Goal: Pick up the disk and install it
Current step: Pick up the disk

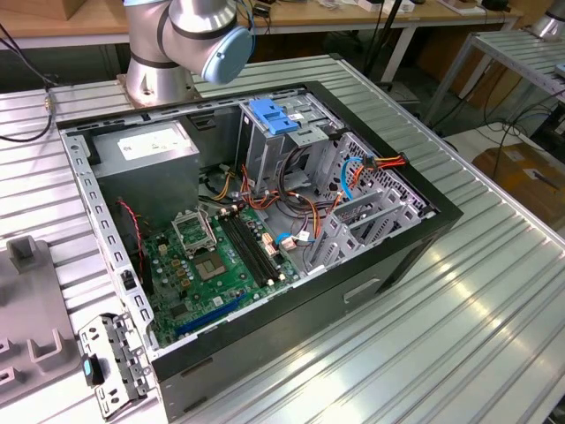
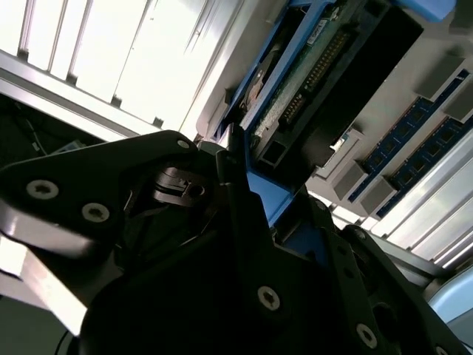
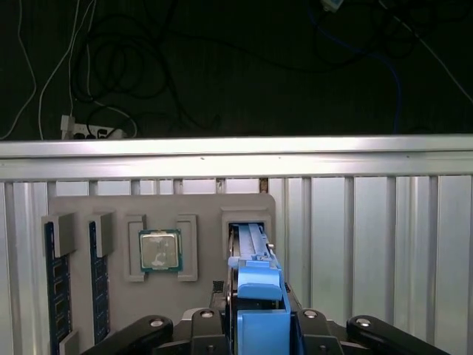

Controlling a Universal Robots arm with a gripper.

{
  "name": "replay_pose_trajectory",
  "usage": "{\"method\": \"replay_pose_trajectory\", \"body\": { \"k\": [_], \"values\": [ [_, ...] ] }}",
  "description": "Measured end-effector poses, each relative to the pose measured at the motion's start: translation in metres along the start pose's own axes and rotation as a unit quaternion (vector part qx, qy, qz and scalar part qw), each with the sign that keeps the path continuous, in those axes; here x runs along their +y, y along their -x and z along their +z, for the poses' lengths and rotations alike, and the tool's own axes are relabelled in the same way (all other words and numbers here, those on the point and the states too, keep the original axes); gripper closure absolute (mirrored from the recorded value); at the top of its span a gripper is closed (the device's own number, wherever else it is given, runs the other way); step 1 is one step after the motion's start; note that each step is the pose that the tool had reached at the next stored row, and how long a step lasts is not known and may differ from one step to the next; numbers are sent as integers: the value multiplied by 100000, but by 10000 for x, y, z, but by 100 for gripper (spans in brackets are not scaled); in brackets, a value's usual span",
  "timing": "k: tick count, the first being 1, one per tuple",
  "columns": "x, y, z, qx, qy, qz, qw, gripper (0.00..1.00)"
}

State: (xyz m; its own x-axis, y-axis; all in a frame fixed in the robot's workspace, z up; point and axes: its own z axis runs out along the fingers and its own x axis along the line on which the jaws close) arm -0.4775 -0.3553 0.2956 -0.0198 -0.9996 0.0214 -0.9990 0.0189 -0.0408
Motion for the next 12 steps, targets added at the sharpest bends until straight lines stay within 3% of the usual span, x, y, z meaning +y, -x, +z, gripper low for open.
{"method": "replay_pose_trajectory", "body": {
  "k": [12],
  "values": [
    [-7, -4, -176, 672, -10, -28, 99998, 63]
  ]
}}
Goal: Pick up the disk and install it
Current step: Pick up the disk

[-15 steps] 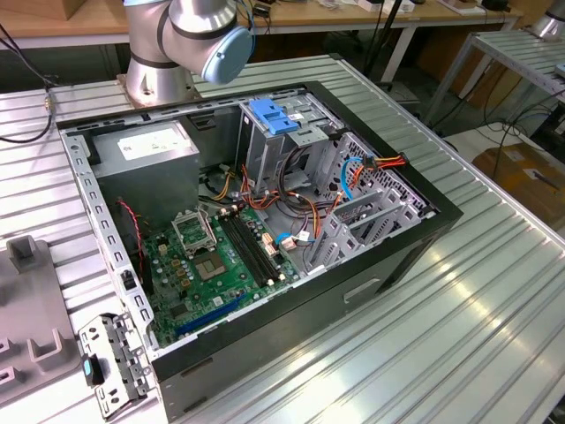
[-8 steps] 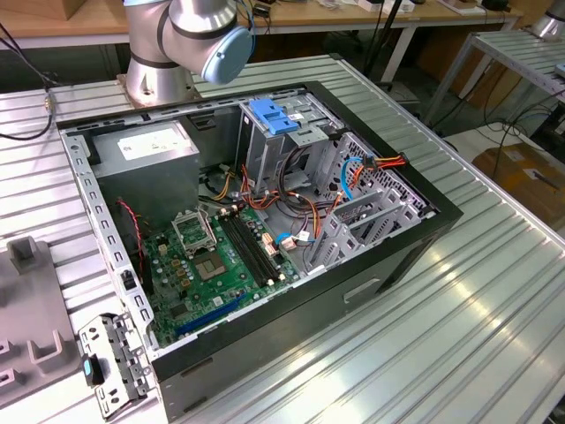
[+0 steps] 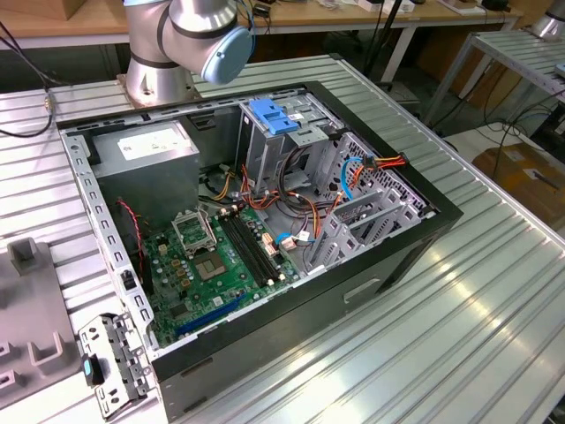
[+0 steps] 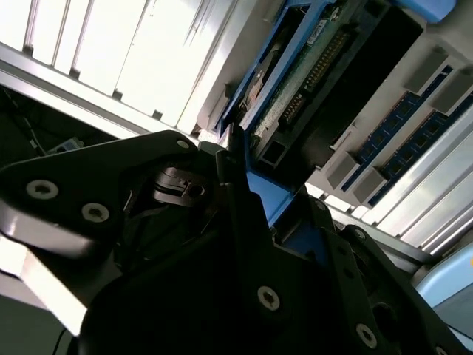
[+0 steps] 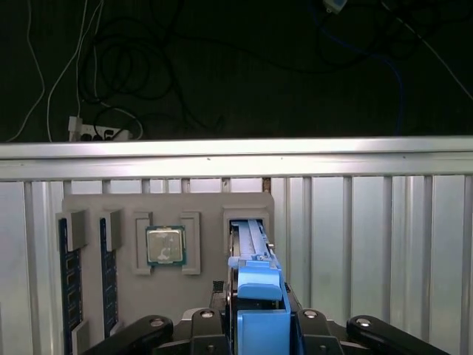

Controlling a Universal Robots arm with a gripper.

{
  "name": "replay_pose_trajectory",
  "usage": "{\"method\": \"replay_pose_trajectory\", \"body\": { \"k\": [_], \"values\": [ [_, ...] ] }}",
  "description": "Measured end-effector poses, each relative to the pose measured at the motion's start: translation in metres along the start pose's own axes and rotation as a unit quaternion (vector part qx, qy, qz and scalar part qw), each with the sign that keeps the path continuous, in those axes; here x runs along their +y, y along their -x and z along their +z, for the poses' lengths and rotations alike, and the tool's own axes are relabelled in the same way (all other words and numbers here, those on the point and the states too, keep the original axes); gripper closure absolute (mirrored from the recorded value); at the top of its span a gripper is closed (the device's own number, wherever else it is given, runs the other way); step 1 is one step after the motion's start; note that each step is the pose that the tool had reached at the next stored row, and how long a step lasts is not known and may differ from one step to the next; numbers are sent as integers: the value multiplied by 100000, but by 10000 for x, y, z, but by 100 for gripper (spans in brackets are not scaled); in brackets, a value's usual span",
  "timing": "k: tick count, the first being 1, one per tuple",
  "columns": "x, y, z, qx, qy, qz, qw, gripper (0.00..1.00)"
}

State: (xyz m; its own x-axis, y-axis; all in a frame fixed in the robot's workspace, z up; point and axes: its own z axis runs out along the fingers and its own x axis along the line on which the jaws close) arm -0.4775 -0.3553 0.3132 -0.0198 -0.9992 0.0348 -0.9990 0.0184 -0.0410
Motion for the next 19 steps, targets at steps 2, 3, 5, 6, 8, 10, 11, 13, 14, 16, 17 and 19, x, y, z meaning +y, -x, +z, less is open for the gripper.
{"method": "replay_pose_trajectory", "body": {
  "k": [2, 3, 5, 6, 8, 10, 11, 13, 14, 16, 17, 19],
  "values": [
    [-2, -2, -46, 120, -4, -3, 100000, 63],
    [-3, -3, -73, 183, -6, -6, 100000, 63],
    [-5, -4, -109, 278, -7, -12, 100000, 63],
    [-5, -4, -127, 327, -9, -9, 99999, 63],
    [-6, -6, -161, 419, -10, -17, 99999, 63],
    [-8, -7, -204, 533, -8, -22, 99999, 63],
    [-10, -8, -234, 608, -16, -25, 99998, 63],
    [-12, -10, -297, 768, -19, -31, 99997, 63],
    [-13, -11, -324, 834, -18, -33, 99997, 63],
    [-15, -12, -357, 933, -23, -36, 99996, 63],
    [-15, -13, -371, 976, -25, -38, 99995, 63],
    [-15, -13, -375, 980, -34, -39, 99995, 63]
  ]
}}
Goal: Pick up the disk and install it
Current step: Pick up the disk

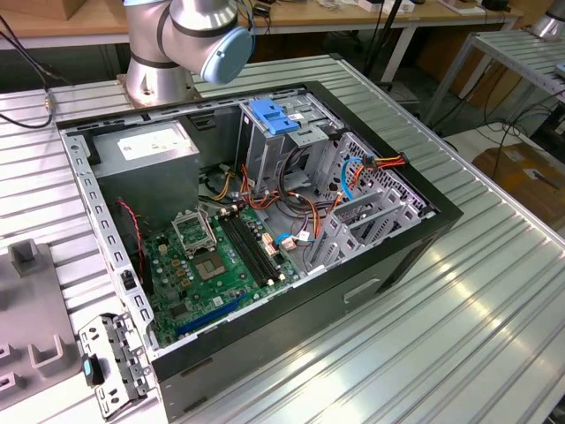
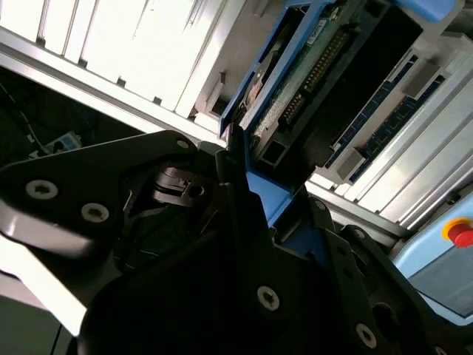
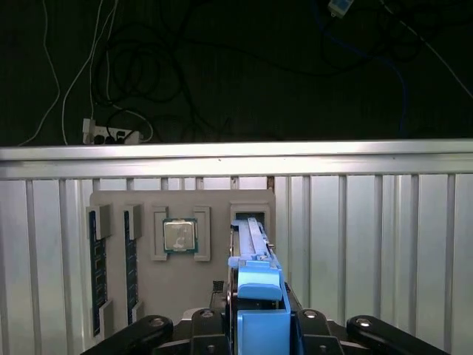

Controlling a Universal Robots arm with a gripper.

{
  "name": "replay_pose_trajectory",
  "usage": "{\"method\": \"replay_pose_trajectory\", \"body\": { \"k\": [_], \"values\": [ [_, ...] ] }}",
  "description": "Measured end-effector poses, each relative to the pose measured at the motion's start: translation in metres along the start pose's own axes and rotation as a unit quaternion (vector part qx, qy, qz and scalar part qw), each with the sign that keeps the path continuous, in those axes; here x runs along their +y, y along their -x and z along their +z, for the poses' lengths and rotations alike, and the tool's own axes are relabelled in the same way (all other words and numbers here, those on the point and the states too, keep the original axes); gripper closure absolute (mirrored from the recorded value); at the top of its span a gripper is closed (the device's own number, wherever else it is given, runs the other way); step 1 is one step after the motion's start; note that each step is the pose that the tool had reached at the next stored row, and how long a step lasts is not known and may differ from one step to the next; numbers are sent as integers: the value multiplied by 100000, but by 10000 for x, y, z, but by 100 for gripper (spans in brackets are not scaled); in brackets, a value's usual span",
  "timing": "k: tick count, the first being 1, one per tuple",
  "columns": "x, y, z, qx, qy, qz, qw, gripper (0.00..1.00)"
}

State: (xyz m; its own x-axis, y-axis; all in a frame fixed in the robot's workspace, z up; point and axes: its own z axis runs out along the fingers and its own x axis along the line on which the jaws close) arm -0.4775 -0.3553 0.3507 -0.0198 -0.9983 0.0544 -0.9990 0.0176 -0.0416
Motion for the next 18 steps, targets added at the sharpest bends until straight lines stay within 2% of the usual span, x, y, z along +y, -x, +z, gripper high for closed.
{"method": "replay_pose_trajectory", "body": {
  "k": [4, 5, 7, 8, 9, 13, 18],
  "values": [
    [0, 0, -4, -2, 8, 1, 100000, 63],
    [0, 0, -7, -124, 32, 8, 100000, 63],
    [0, 0, -5, -853, 32, 36, 99996, 63],
    [0, 0, -9, -1052, 48, 45, 99994, 63],
    [0, 0, -13, -1118, 42, 53, 99994, 63],
    [-2, -3, -55, -1142, 49, 48, 99993, 64],
    [-7, -9, -173, -1141, 75, 46, 99993, 64]
  ]
}}
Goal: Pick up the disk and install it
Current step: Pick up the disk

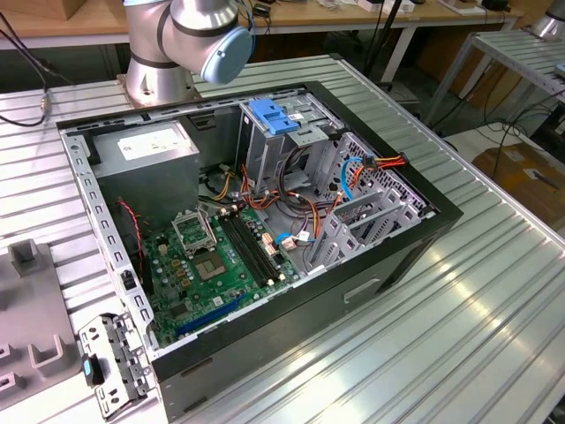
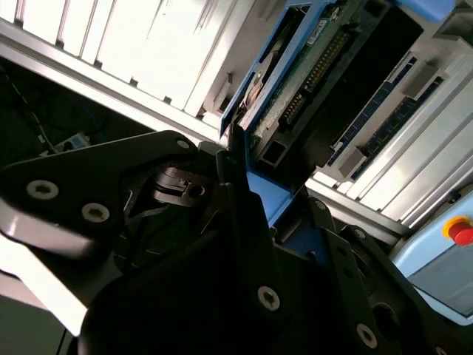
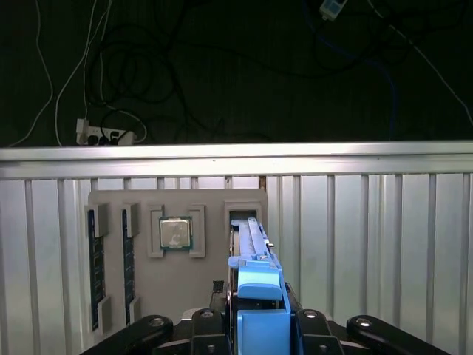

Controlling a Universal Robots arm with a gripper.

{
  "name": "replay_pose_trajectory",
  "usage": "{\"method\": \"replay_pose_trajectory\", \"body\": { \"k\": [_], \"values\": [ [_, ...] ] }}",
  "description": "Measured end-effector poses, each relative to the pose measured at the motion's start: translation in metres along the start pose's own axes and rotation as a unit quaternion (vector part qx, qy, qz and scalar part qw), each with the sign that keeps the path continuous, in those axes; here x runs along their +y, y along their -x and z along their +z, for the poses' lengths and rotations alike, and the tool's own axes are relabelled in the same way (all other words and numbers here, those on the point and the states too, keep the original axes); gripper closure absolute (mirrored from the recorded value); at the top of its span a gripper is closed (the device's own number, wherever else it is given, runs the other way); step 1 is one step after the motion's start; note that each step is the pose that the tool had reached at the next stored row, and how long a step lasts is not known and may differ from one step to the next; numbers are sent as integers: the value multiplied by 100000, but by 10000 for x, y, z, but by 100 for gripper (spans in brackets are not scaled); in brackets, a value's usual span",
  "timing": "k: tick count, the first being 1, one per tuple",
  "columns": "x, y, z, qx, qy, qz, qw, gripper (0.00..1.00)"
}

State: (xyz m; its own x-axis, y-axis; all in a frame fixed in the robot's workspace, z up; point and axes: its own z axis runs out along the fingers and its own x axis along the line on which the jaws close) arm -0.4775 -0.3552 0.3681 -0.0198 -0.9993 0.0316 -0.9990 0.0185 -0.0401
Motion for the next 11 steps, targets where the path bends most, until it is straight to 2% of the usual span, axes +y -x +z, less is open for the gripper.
{"method": "replay_pose_trajectory", "body": {
  "k": [3, 11],
  "values": [
    [-3, -2, -72, 0, 25, -1, 100000, 64],
    [-8, -7, -201, 1, 61, -5, 100000, 64]
  ]
}}
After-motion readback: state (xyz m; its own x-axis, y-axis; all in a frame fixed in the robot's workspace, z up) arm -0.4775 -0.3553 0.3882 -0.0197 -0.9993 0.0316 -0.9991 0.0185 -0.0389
